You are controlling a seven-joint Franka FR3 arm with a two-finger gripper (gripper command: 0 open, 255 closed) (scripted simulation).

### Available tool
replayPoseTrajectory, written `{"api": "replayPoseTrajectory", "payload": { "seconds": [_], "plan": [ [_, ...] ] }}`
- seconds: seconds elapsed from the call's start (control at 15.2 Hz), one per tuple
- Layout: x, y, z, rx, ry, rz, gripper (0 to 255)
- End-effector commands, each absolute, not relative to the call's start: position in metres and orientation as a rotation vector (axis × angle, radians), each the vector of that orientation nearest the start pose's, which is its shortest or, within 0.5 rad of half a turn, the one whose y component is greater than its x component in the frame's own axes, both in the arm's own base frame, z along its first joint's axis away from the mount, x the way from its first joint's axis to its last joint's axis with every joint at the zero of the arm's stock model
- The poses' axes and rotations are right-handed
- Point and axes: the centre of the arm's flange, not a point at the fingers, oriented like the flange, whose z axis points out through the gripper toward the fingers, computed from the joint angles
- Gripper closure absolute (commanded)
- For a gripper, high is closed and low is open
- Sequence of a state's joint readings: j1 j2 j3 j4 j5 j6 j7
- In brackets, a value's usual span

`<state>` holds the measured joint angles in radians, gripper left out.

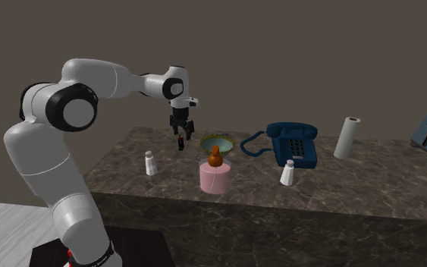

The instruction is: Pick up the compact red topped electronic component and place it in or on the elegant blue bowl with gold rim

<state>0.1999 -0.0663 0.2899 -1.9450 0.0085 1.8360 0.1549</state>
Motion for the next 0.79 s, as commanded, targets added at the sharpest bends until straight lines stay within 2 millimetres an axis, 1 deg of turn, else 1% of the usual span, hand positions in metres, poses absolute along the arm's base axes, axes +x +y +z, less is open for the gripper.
{"api": "replayPoseTrajectory", "payload": {
  "seconds": [0.0,0.13,0.2,0.73],
  "plan": [
    [0.481,0.282,0.499,-3.115,-0.561,0.074,0],
    [0.488,0.307,0.492,-3.107,-0.6,0.084,0],
    [0.49,0.314,0.491,-3.105,-0.611,0.087,0],
    [0.488,0.313,0.451,-3.105,-0.611,0.087,0]
  ]
}}
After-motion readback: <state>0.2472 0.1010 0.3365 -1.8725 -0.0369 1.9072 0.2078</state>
